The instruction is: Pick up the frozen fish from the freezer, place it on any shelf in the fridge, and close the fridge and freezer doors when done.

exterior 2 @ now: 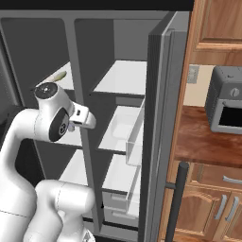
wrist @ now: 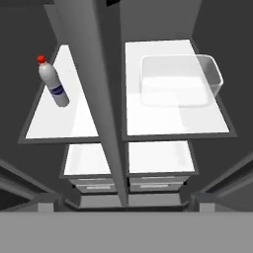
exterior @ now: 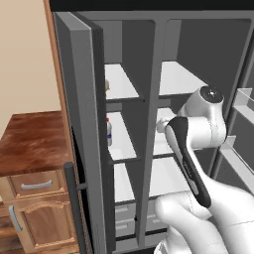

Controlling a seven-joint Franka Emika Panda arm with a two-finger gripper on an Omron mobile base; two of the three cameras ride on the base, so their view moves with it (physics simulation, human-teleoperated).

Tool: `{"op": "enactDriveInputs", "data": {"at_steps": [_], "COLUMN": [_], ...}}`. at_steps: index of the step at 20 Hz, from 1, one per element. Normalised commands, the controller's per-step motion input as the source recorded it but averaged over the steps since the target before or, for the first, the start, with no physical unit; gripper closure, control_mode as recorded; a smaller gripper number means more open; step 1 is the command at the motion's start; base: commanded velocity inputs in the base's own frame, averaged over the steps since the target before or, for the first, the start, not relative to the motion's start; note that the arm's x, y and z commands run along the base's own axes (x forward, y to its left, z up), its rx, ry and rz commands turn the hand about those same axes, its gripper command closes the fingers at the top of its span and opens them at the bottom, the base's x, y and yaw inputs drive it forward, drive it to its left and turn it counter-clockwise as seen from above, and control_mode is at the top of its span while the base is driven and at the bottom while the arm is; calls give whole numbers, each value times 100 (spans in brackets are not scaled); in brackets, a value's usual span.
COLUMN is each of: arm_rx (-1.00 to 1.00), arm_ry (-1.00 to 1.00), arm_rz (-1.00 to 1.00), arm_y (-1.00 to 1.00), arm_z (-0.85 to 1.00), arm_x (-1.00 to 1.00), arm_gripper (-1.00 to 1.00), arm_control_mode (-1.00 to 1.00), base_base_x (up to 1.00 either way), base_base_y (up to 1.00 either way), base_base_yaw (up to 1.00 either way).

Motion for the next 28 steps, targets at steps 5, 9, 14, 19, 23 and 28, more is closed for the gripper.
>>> {"op": "enactDriveInputs", "data": {"at_steps": [5, 9, 14, 19, 23, 28], "arm_rx": [0, 0, 0, 0, 0, 0], "arm_ry": [0, -2, 0, 0, 0, 0], "arm_rz": [0, 0, 0, 0, 4, 4], "arm_y": [8, 37, 41, 32, -48, -51], "arm_z": [0, 0, 0, 0, 0, 0], "arm_x": [0, 0, 0, 0, 0, 0], "arm_gripper": [-100, -100, -100, -100, -100, -100], "arm_control_mode": [-100, -100, -100, -100, -100, -100], "base_base_x": [0, 0, 0, 0, 0, 0], "base_base_y": [0, 0, 0, 0, 0, 0], "base_base_yaw": [0, 0, 0, 0, 0, 0]}}
